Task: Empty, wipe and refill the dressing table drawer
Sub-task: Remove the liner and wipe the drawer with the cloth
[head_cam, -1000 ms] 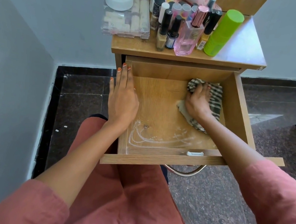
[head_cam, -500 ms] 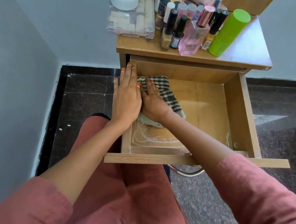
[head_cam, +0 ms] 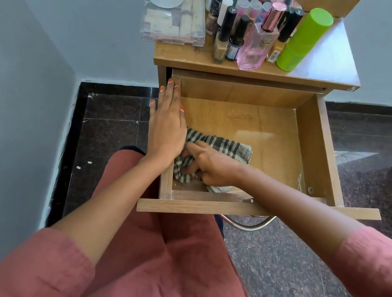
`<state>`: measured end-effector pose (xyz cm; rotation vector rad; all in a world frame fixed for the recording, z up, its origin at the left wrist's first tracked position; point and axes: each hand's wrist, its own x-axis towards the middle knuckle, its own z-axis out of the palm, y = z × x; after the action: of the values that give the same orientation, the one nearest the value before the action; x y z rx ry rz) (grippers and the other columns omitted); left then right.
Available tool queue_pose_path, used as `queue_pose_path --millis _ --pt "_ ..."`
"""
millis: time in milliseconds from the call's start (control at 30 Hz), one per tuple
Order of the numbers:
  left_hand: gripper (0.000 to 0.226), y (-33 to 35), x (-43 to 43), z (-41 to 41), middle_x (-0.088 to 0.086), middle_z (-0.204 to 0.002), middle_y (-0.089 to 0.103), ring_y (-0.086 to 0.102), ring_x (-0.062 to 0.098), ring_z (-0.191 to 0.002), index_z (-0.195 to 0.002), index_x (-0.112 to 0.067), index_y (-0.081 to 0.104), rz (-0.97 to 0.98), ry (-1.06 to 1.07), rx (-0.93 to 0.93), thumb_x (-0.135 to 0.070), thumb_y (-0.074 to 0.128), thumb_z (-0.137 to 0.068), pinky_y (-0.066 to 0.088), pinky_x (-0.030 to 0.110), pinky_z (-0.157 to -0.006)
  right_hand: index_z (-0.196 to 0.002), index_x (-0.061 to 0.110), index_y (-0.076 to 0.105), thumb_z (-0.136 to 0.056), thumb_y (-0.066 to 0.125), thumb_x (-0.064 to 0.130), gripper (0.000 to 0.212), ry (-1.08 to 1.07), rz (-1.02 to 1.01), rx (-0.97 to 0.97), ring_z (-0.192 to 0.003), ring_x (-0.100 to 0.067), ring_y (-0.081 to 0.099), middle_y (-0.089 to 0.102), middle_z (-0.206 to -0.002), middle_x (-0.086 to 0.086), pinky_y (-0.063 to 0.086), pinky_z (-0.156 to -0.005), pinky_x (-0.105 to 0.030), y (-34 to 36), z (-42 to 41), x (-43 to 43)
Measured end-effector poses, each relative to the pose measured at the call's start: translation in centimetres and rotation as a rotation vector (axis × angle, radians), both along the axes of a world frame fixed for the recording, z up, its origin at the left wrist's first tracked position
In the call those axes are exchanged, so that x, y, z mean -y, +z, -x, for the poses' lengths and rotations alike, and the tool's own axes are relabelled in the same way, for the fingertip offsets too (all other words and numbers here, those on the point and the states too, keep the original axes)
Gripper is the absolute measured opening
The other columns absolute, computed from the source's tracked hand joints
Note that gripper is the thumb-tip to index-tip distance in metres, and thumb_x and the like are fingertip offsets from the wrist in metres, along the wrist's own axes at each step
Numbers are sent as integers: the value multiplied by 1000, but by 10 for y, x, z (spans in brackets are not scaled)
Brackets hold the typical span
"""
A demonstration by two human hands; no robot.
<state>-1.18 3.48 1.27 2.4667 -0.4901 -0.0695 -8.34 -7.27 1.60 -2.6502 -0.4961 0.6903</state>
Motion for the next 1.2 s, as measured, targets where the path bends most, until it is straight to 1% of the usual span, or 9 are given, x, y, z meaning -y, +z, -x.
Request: queue_pose_path --millis 67,200,300,567,667,867,933,1067,1200 --pt "47 0 0 1 4 -156 7 4 18 -144 -146 -10 15 0 1 1 -14 25 -100 0 34 -117 -107 6 68 -72 46 -13 45 50 -33 -58 -112 -27 38 44 -123 -14 38 -95 -31 1 5 -1" --pt "47 1 0 1 4 -156 7 4 18 -144 -146 -10 15 -18 4 4 -14 25 -100 0 36 -117 -105 6 69 -69 44 -16 49 96 -68 -104 -108 -27 39 47 -119 -15 32 -88 -23 2 5 -4" --pt "47 0 -1 1 3 -156 7 3 18 -144 -146 -11 14 -60 8 14 -16 24 -100 2 38 -118 -107 9 68 -72 44 -15 49 106 -59 -91 -110 -26 42 50 -119 -12 36 -90 -25 3 7 1" --pt "48 0 -1 2 2 -156 7 3 17 -144 -146 -11 12 -73 10 10 -14 24 -99 1 38 -118 -110 13 66 -87 46 -5 36 31 20 -195 -118 -15 41 50 -123 -2 26 -80 6 17 35 57" --pt "48 0 -1 2 2 -156 8 3 17 -144 -146 -11 12 -69 17 16 -13 23 -99 1 38 -118 -105 11 69 -83 47 -10 37 -34 23 -214 -118 -16 43 53 -118 -4 27 -90 -4 18 45 78" --pt "48 -1 0 1 3 -156 8 3 18 -144 -146 -11 14 -55 27 13 -13 24 -99 0 37 -117 -103 11 70 -74 44 -16 46 -46 -25 -160 -105 -15 43 53 -112 -8 33 -89 -18 11 38 64" --pt "48 0 0 1 3 -156 8 3 18 -144 -146 -11 14 -54 28 10 -13 24 -99 0 37 -117 -105 9 69 -74 45 -16 47 -11 -52 -149 -106 -19 43 52 -112 -9 32 -88 -18 7 29 49" --pt "48 0 0 2 2 -156 8 4 17 -144 -146 -12 13 -55 31 14 -13 25 -99 2 37 -118 -102 7 70 -76 47 -12 40 89 -122 -106 -99 -24 44 54 -106 -9 38 -89 -32 -5 11 12" --pt "48 -1 0 1 3 -156 9 5 18 -144 -146 -12 15 -58 31 23 -14 26 -99 3 39 -119 -97 5 72 -74 44 -6 37 114 -182 -74 -92 -27 45 55 -99 -15 37 -80 -32 -9 2 -2"
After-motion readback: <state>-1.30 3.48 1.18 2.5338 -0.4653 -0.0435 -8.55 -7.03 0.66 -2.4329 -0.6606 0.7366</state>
